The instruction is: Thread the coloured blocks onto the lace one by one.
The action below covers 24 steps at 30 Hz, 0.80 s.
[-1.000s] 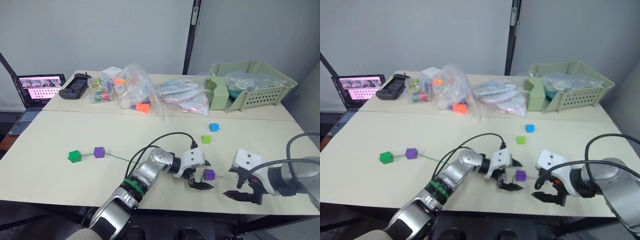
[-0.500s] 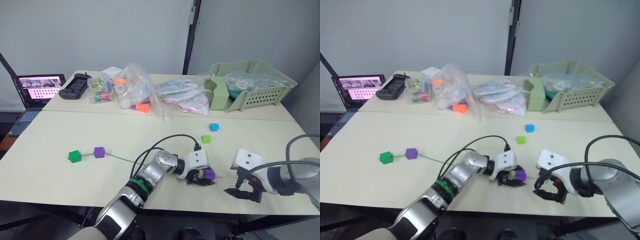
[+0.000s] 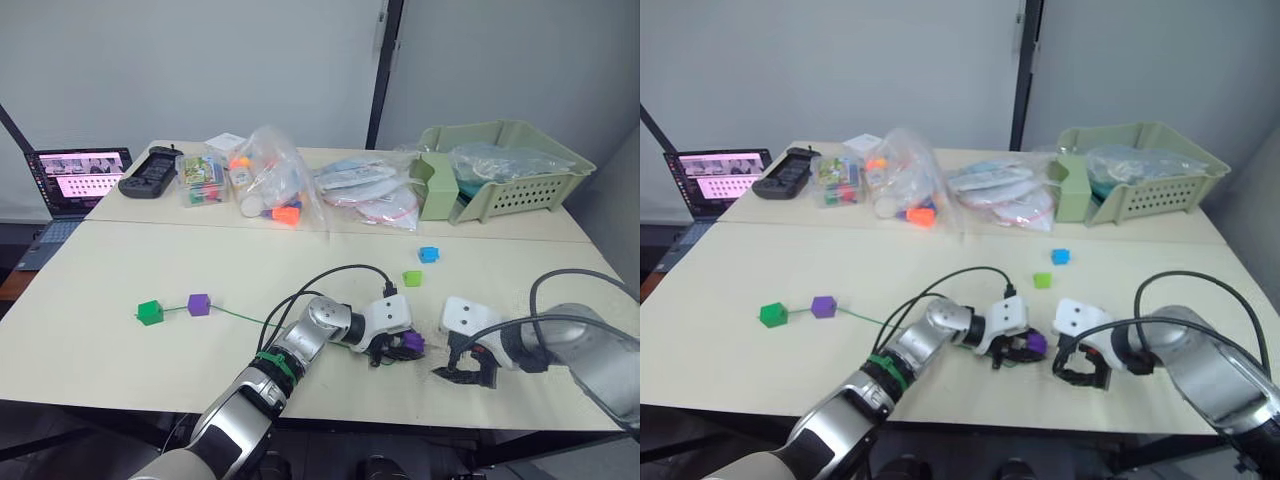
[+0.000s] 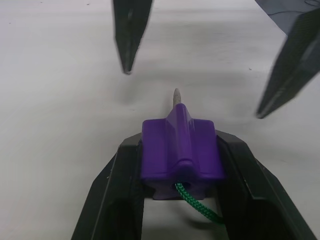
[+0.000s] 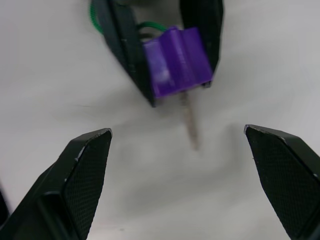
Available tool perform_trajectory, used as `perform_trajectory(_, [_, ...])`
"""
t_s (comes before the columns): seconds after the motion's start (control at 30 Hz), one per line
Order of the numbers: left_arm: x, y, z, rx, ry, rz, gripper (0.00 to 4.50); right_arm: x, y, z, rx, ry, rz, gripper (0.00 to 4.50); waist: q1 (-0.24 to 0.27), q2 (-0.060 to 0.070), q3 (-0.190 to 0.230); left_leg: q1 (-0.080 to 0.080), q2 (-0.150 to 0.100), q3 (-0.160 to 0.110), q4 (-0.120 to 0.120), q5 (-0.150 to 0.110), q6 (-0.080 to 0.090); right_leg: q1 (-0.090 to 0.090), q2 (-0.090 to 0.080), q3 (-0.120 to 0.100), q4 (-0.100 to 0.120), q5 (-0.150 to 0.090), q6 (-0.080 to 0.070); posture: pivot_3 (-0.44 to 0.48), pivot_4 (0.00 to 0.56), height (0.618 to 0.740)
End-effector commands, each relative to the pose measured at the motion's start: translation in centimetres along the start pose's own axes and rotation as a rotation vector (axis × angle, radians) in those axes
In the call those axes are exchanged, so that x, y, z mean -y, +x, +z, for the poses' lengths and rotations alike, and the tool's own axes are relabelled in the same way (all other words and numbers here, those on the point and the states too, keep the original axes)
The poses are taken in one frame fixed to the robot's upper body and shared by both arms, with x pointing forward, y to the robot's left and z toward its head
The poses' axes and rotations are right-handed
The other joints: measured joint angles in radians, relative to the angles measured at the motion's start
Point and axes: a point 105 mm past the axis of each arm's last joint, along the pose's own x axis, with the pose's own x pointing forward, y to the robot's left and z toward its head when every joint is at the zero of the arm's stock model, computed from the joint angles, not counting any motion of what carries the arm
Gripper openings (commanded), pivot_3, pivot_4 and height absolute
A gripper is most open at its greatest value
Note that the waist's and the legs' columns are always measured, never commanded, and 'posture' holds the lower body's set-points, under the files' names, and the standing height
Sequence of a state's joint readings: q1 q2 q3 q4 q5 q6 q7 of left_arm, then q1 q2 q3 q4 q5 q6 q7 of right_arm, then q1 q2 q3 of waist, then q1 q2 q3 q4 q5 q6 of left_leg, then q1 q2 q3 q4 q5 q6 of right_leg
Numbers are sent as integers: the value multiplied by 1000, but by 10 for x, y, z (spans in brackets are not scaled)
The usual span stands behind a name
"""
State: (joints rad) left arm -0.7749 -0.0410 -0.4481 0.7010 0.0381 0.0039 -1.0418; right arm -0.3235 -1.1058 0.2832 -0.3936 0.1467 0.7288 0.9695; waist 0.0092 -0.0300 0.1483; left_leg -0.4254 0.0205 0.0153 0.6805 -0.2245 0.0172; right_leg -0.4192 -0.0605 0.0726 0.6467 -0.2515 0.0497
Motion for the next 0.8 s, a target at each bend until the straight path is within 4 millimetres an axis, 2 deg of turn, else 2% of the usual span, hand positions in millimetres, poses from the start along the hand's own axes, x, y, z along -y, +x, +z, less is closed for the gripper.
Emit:
perform_trajectory(0.03, [2, 1, 7, 12, 44, -13, 1402, 8, 6, 3, -1, -61, -11, 4500, 1, 0, 0, 0, 0, 0, 0, 0, 0, 0, 0, 0, 0, 0, 0, 0, 150, 734])
perform_trajectory(0.17, [1, 0, 7, 10, 43, -9, 1402, 6, 13, 4, -3, -70, 22, 3327, 0, 0, 0, 0, 0, 0, 0, 0, 0, 0, 0, 0, 0, 0, 0, 0, 150, 734])
perform_trajectory(0.3, [-1, -2, 7, 10, 42, -3, 1402, 3, 16, 3, 2, -60, 42, 1834, -1, 0, 0, 1, 0, -1, 0, 0, 0, 1, 0, 0, 0, 0, 0, 0, 150, 734])
perform_trajectory(0.5, [-1, -3, 9, 17, 42, 4, 1402, -1, 13, 4, 16, -33, 53, 2, -1, 0, 0, 1, 0, -1, 0, 0, 0, 2, 0, 0, 0, 0, 0, 0, 150, 734])
perform_trajectory(0.67, [0, -12, 7, 27, 25, 6, 1402, -1, 7, -2, 8, -14, 49, 0, -1, 0, 0, 1, 0, -1, 0, 0, 0, 1, 0, 0, 1, 0, 0, 0, 150, 734])
perform_trajectory(0.77, [-1, -28, 2, 13, 14, 21, 1402, 1, 3, -6, 0, -7, 46, 0, -1, 0, 0, 1, 0, -1, 0, 0, 0, 1, 0, 0, 1, 0, 0, 0, 150, 734])
perform_trajectory(0.8, [-3, -38, 0, 3, 13, 39, 1402, 3, 2, -6, -1, -6, 46, 0, -1, 0, 0, 1, 0, -1, 0, 0, 0, 1, 0, 0, 1, 0, 0, 0, 150, 734])
